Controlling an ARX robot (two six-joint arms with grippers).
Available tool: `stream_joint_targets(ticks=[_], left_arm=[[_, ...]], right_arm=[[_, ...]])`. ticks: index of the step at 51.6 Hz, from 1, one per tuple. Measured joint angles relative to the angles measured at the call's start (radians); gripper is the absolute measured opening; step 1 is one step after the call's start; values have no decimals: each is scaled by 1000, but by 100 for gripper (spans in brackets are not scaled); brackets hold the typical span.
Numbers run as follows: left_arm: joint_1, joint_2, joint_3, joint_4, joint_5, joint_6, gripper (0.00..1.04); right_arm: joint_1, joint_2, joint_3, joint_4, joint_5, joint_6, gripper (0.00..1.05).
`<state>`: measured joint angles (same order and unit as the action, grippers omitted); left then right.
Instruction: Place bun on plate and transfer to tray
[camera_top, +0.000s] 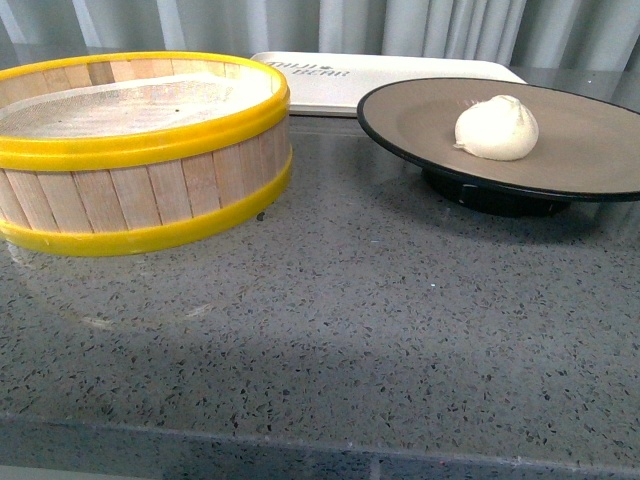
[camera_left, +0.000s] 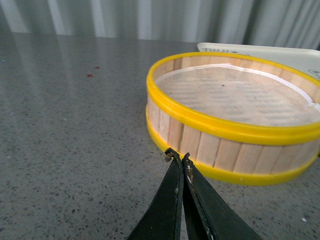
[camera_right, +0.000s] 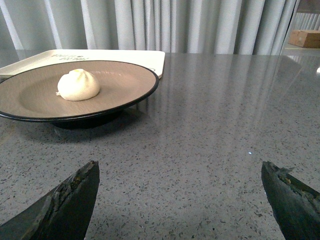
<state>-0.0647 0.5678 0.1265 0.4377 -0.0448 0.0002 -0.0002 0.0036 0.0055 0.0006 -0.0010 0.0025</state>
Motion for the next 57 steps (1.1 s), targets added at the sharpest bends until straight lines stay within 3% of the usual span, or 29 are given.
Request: stream_joint_targets(ticks=[7, 54, 57], left_arm=[[63, -70, -37, -32, 39, -2, 4], [63, -393, -101, -259, 44, -2, 4], [63, -474, -100, -368, 45, -2, 4]], right_arm=[[0, 0, 0, 0, 2, 0, 96], [0, 0, 0, 0, 0, 0, 96], [0, 0, 0, 0, 0, 0, 96]])
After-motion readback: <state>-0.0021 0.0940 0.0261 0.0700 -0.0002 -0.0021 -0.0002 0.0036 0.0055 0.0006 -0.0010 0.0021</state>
